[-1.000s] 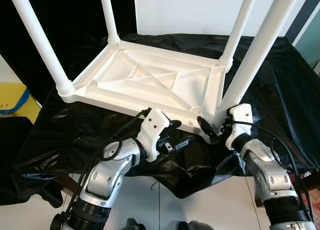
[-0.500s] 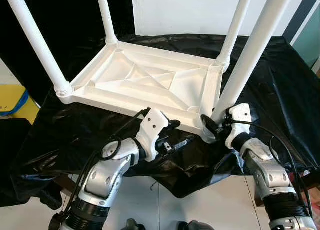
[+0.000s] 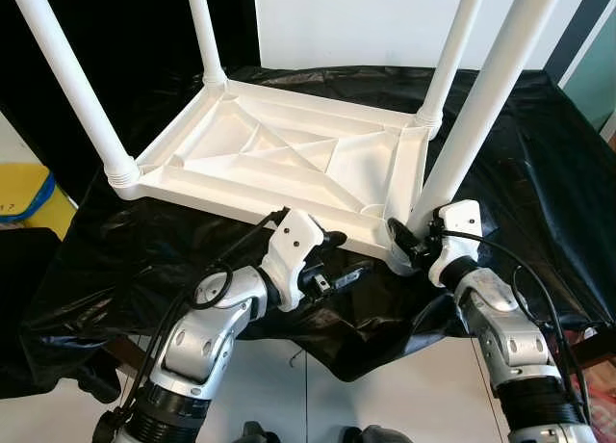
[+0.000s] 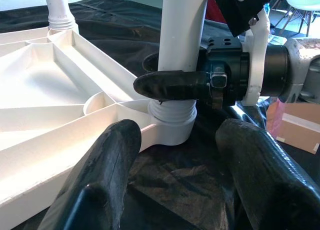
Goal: Building children table
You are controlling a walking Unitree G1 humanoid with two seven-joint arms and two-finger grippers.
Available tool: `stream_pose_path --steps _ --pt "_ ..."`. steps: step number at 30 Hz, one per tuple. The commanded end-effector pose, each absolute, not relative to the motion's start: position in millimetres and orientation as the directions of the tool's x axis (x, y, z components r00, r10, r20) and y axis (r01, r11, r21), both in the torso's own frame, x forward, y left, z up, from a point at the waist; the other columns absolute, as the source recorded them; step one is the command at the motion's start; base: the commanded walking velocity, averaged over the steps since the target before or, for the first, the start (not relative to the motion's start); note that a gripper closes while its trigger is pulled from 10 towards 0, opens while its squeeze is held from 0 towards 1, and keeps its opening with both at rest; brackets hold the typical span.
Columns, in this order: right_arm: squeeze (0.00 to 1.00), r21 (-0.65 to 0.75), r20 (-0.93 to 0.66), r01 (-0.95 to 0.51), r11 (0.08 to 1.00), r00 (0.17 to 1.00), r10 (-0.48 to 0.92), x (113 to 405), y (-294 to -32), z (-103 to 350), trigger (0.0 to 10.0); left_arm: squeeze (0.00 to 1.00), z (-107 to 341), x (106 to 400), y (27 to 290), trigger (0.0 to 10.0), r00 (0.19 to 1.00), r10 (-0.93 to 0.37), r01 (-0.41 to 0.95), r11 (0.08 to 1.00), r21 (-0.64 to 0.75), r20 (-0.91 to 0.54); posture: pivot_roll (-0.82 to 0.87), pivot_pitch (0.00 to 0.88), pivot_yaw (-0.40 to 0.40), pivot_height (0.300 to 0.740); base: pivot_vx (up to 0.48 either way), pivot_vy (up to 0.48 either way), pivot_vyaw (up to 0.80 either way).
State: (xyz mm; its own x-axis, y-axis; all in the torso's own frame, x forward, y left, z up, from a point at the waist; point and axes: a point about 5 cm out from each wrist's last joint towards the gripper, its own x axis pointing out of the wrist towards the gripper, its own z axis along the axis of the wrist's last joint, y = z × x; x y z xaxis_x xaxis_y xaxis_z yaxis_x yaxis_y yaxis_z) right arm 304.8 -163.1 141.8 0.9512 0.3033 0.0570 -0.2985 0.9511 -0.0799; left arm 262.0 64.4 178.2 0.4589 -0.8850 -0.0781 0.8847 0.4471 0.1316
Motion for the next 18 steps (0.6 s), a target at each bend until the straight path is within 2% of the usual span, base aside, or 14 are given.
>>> stream_pose_path --steps 1,2,3,10,18 --pt "0.0 -0.051 0.014 -0.233 0.971 0.972 0.234 302 -164 133 10.0 0.0 179 261 63 10.0 0.478 -0.876 0.875 0.466 0.133 -0.073 -0.09 0.101 -0.02 0.74 0.0 0.0 0.0" --pt "0.0 -0.024 0.019 -0.17 0.985 0.985 0.171 301 -165 132 10.0 0.0 179 261 63 10.0 0.477 -0.876 0.875 0.466 0.132 -0.073 -0.09 0.101 -0.022 0.74 0.0 0.0 0.0" --pt "0.0 -0.024 0.019 -0.17 0.985 0.985 0.171 301 -165 132 10.0 0.0 179 261 63 10.0 0.477 -0.876 0.875 0.466 0.132 -0.073 -0.09 0.101 -0.022 0.74 0.0 0.0 0.0" --pt "0.0 0.035 0.032 0.064 0.997 0.997 -0.066 291 -156 129 10.0 0.0 178 261 61 10.0 0.476 -0.877 0.876 0.465 0.128 -0.07 -0.09 0.102 -0.026 0.74 0.0 0.0 0.0" --pt "0.0 0.068 0.026 0.093 0.993 0.995 -0.095 288 -146 129 10.0 0.0 178 261 61 10.0 0.47 -0.88 0.879 0.46 0.128 -0.069 -0.1 0.102 -0.021 0.74 0.0 0.0 0.0"
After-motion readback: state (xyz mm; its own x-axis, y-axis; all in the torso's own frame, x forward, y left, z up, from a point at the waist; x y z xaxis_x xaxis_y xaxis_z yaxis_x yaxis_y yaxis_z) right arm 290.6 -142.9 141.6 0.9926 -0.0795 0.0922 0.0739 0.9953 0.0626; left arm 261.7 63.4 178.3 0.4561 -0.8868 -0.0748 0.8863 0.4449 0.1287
